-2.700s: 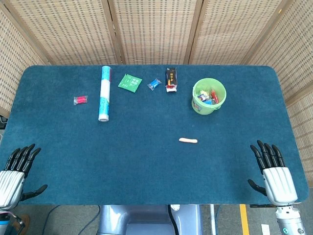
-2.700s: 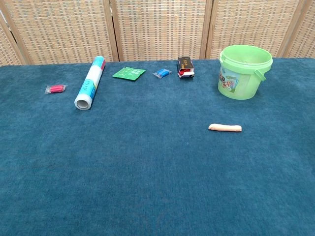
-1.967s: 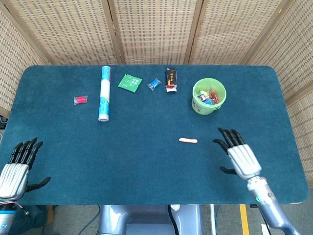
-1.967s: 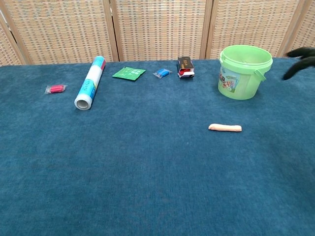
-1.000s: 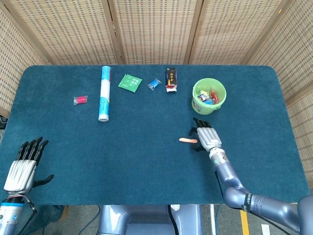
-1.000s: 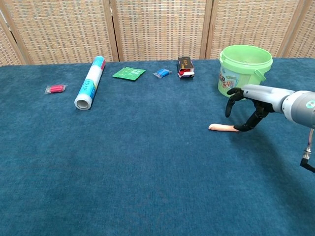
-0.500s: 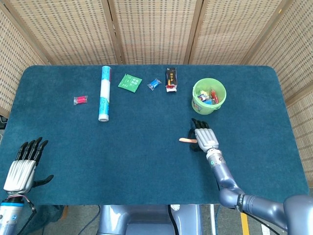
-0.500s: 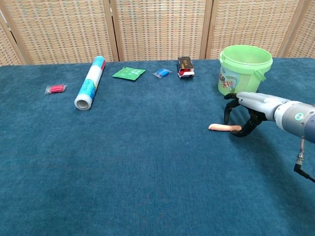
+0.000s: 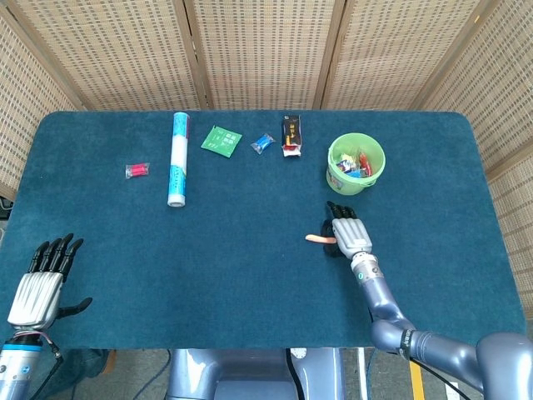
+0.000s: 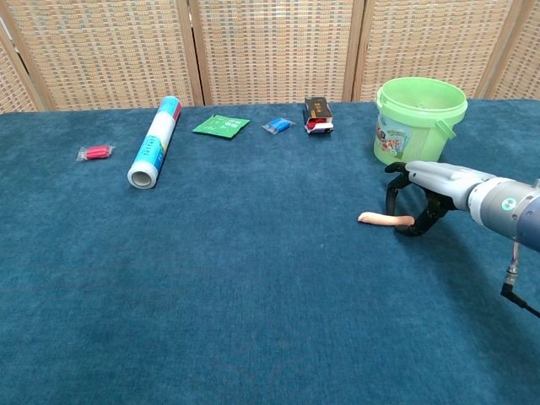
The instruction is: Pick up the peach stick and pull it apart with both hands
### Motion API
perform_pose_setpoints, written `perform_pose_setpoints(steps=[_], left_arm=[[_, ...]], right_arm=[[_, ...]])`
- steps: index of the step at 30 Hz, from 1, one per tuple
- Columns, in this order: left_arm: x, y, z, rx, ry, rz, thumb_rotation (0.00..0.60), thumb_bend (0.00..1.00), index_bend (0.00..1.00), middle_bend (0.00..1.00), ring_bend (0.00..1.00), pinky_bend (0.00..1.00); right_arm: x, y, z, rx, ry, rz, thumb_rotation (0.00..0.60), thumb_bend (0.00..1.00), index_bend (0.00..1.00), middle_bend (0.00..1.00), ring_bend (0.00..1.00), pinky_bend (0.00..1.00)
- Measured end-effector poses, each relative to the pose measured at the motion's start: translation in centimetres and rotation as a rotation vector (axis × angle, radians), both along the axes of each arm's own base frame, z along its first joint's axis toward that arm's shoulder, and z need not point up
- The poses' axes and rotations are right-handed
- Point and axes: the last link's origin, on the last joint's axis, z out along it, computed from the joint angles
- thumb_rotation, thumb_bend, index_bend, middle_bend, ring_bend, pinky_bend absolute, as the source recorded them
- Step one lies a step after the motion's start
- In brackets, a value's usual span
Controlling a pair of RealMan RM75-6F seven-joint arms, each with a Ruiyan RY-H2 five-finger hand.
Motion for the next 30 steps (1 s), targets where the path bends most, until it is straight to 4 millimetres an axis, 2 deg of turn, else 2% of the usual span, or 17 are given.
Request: perform_pose_setpoints(steps=[10, 19, 24, 30], left_arm=[[0.0, 0.0, 0.0, 0.000, 0.000, -0.001, 0.600, 0.00, 0.00, 0.00, 0.00, 0.00], [-0.1, 0.1, -0.1, -0.006, 0.007, 0.000, 0.600, 0.00, 0.00, 0.00, 0.00, 0.00], [0.3, 0.9, 0.0, -0.014, 0.028, -0.023, 0.600, 0.00, 0.00, 0.00, 0.00, 0.00], [2.5, 4.1, 0.3, -0.019, 0.079, -0.148, 0.600, 0.00, 0.00, 0.00, 0.00, 0.00]], right_arm=[[-0.3, -0.2, 0.0, -0.001, -0.006, -0.016, 0.600, 0.55, 0.56, 0.02, 0.00, 0.00], [0.3, -0.1, 0.2, -0.013, -0.040, -0.006, 0.600, 0.57, 0.63, 0.08, 0.00, 0.00], [1.7, 0.3, 0.7, -0.004, -0.129, -0.002, 0.600, 0.57, 0.64, 0.10, 0.00, 0.00], [5.1, 0.8, 1.7, 0.034, -0.285, -0.016, 0.600, 0.57, 0.65, 0.11, 0.00, 0.00]])
